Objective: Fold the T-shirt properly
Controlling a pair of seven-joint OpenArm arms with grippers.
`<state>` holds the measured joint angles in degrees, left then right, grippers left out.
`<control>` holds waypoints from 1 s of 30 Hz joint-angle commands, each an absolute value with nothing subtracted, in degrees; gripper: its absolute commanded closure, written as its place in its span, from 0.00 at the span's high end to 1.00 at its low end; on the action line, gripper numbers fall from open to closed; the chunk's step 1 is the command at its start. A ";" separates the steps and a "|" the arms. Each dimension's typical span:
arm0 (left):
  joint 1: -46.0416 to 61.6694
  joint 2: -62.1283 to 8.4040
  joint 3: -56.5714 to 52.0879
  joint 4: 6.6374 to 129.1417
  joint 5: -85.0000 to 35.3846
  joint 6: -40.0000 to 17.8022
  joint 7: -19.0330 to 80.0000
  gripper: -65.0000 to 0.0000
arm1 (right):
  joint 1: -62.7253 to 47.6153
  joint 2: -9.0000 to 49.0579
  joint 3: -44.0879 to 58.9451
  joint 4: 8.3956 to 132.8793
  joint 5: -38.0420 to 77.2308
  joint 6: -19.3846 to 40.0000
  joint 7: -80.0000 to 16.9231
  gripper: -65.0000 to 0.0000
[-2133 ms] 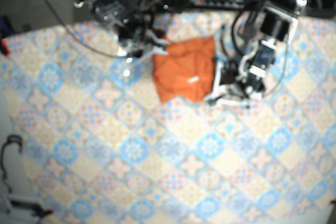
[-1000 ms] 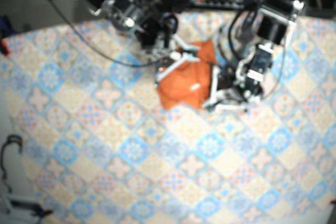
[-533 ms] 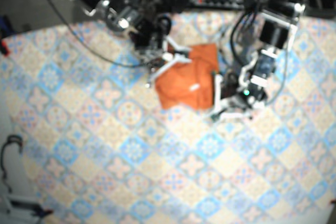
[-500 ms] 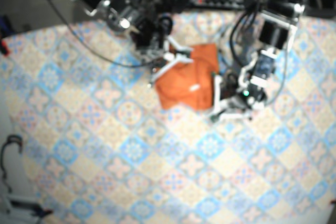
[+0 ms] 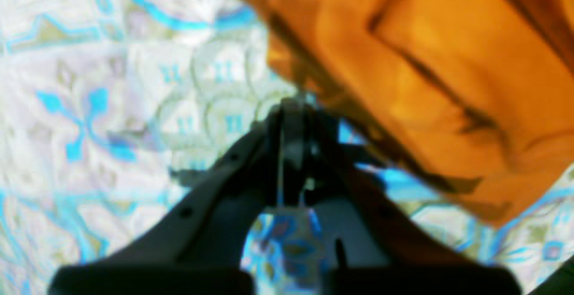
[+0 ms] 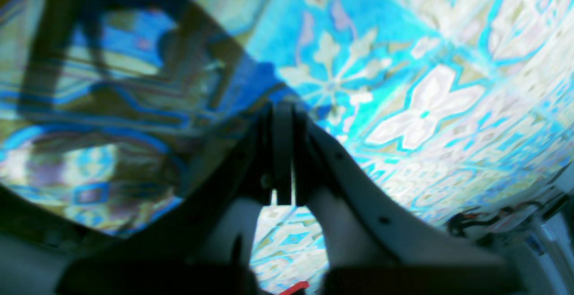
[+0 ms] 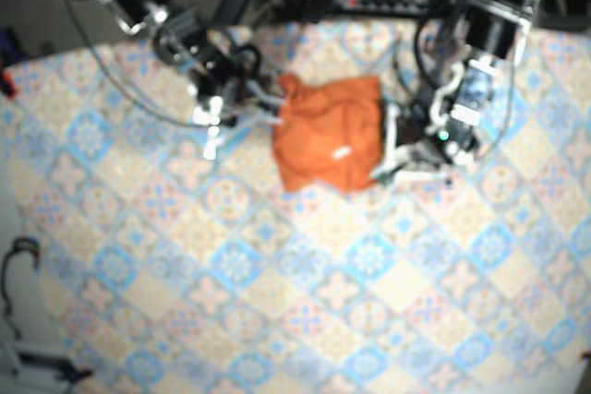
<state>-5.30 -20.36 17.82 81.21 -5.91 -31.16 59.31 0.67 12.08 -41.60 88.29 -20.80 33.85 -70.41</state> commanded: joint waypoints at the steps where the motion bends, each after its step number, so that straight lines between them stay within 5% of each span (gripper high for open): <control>1: -5.49 -21.41 17.19 82.68 -5.23 -30.81 59.65 0.00 | 1.36 12.44 -40.57 88.40 -22.37 33.71 -70.29 0.00; 30: -4.62 -13.49 17.36 78.02 -4.62 -30.73 59.21 0.00 | 1.45 5.23 -39.43 86.46 -24.57 33.71 -63.43 0.00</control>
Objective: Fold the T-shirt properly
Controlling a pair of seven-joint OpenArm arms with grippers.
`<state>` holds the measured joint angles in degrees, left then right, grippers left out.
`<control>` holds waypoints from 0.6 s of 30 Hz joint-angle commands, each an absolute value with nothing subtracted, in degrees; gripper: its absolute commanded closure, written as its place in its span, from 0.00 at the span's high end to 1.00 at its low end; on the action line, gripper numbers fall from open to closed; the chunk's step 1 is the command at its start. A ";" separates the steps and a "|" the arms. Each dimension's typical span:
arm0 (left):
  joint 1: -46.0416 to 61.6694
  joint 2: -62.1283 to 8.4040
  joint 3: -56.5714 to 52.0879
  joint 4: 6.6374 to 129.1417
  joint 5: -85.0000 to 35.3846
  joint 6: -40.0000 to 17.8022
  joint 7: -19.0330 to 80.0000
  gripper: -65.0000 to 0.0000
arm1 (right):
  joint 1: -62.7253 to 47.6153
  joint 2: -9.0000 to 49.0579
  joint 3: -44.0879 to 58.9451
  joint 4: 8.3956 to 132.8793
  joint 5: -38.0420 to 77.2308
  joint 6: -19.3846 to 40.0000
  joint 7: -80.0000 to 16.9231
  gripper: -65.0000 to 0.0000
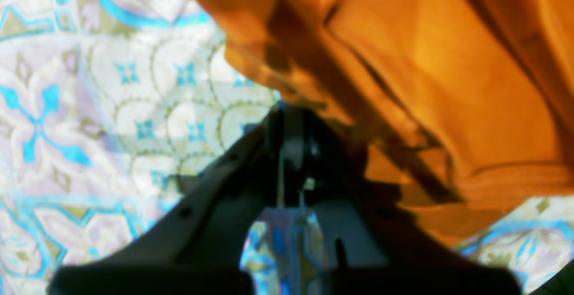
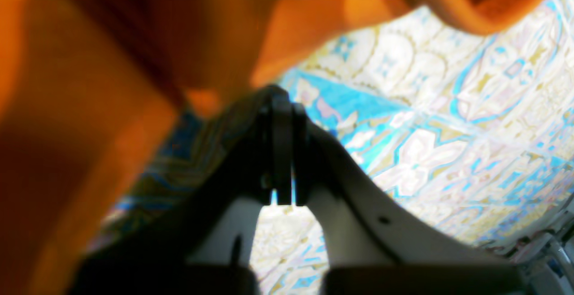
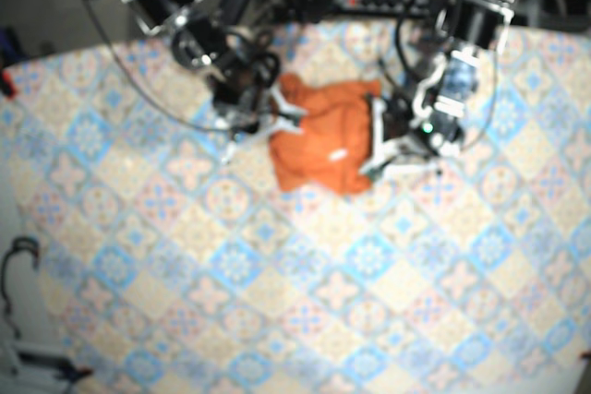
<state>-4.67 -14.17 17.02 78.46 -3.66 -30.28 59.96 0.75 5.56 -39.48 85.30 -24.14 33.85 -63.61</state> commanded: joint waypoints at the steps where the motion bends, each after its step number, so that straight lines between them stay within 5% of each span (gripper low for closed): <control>1: -5.41 -13.23 17.36 77.49 -4.62 -30.73 59.12 0.00 | 1.36 5.14 -39.78 86.46 -24.57 33.80 -63.52 0.00; 18: -14.20 -10.51 17.45 73.98 -4.62 -26.59 59.12 0.00 | 1.63 0.75 -50.95 86.46 -24.40 33.89 -63.87 0.00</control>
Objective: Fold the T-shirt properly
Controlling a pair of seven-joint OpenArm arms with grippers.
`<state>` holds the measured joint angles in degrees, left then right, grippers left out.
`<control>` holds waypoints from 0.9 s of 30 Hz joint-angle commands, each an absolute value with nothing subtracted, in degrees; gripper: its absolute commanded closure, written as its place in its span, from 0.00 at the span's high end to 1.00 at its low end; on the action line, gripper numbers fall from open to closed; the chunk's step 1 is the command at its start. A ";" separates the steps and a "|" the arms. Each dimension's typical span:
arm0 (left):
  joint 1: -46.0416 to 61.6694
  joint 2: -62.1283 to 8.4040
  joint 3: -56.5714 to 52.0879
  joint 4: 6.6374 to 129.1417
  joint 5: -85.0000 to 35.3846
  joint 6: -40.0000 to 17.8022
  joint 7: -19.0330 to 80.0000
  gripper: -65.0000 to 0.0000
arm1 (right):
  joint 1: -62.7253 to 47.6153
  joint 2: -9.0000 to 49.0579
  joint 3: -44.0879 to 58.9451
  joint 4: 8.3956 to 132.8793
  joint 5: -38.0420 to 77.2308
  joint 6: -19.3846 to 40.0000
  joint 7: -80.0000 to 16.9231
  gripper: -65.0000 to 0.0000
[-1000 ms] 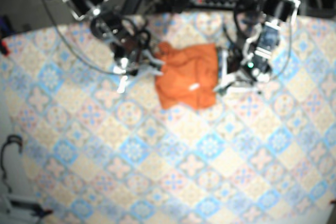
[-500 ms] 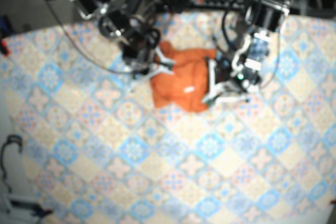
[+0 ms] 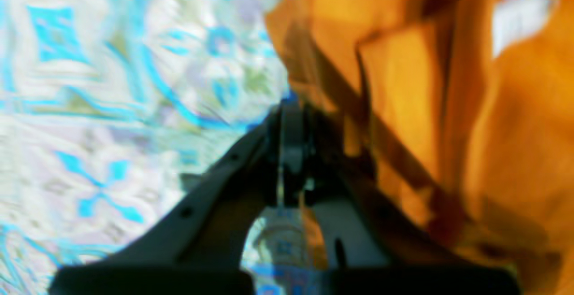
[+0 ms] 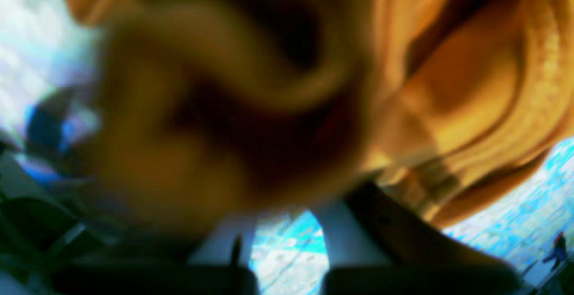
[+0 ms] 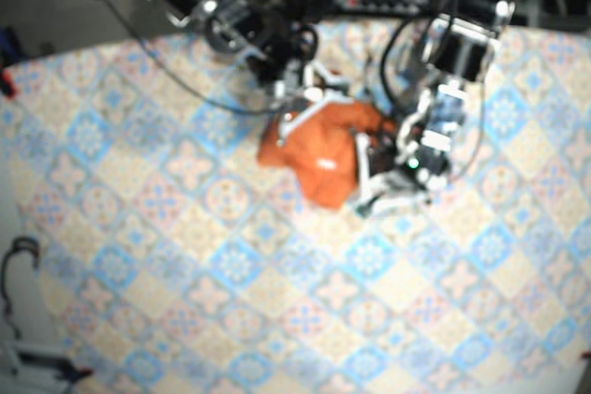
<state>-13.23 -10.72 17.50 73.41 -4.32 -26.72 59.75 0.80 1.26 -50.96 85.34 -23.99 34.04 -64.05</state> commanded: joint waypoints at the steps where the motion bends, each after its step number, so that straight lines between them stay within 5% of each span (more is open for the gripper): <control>1: -14.46 -10.51 17.36 73.63 -4.62 -26.42 59.12 0.00 | 1.71 0.31 -51.47 86.46 -24.40 33.89 -63.87 0.00; 27: -19.91 -6.73 17.19 66.15 -4.62 -25.19 54.29 0.00 | 7.25 -3.30 -60.97 84.62 -18.68 33.98 -61.32 0.00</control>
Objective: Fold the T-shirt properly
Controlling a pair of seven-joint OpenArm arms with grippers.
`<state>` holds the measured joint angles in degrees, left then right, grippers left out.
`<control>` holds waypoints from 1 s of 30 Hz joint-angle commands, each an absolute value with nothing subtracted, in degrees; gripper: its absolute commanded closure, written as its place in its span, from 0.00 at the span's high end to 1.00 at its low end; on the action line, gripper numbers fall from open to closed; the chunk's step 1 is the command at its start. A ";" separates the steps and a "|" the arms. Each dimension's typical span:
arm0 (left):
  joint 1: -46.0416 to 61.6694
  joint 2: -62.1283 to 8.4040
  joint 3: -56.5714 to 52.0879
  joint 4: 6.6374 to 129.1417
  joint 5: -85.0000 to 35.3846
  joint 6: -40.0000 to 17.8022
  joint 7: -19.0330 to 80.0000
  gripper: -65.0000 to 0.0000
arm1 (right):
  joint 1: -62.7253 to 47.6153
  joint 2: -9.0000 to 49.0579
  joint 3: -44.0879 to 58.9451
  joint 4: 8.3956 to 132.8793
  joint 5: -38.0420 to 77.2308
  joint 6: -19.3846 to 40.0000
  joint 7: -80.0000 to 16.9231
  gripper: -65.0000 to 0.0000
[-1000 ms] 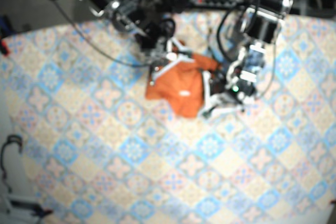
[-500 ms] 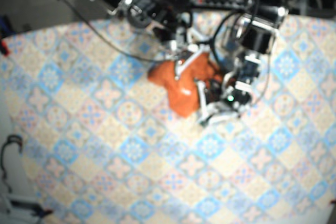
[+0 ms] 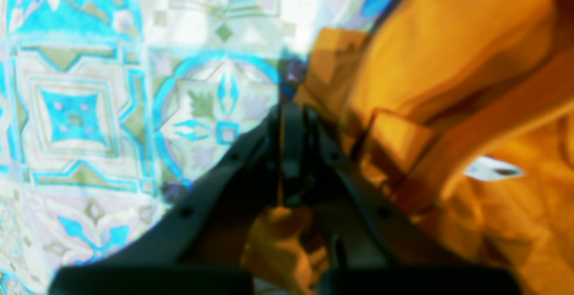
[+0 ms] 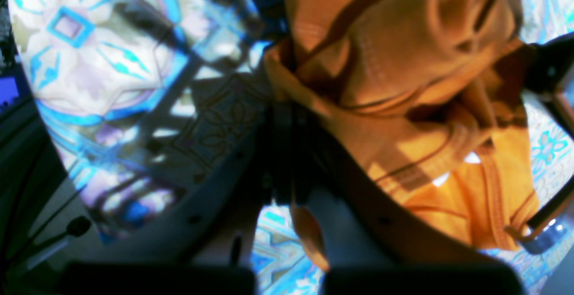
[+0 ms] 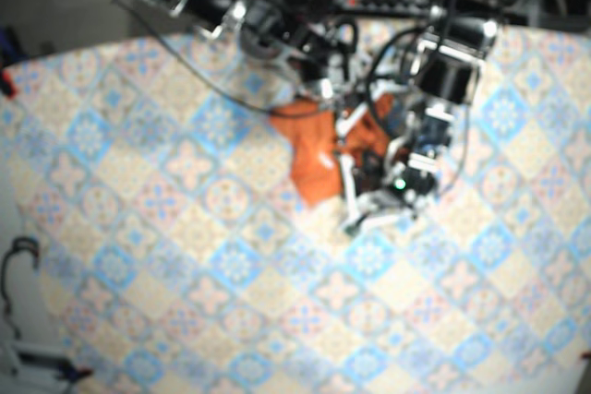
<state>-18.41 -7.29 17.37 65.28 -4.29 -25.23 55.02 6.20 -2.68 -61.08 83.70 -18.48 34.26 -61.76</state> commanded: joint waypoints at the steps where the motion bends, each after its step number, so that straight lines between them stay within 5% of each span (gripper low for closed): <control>1: -20.00 -6.64 17.19 66.15 -4.62 -25.19 54.29 0.00 | 7.25 -3.30 -60.97 84.62 -18.59 33.98 -60.18 0.00; 18: -19.82 -5.05 17.54 66.07 -4.62 -25.10 48.66 0.00 | 7.52 -7.87 -60.79 79.08 -18.86 33.98 -51.21 0.00; 30: -18.95 -9.45 17.19 70.11 -4.70 -25.10 49.10 0.00 | 7.96 -6.11 -60.62 78.29 -19.03 33.71 -54.81 0.00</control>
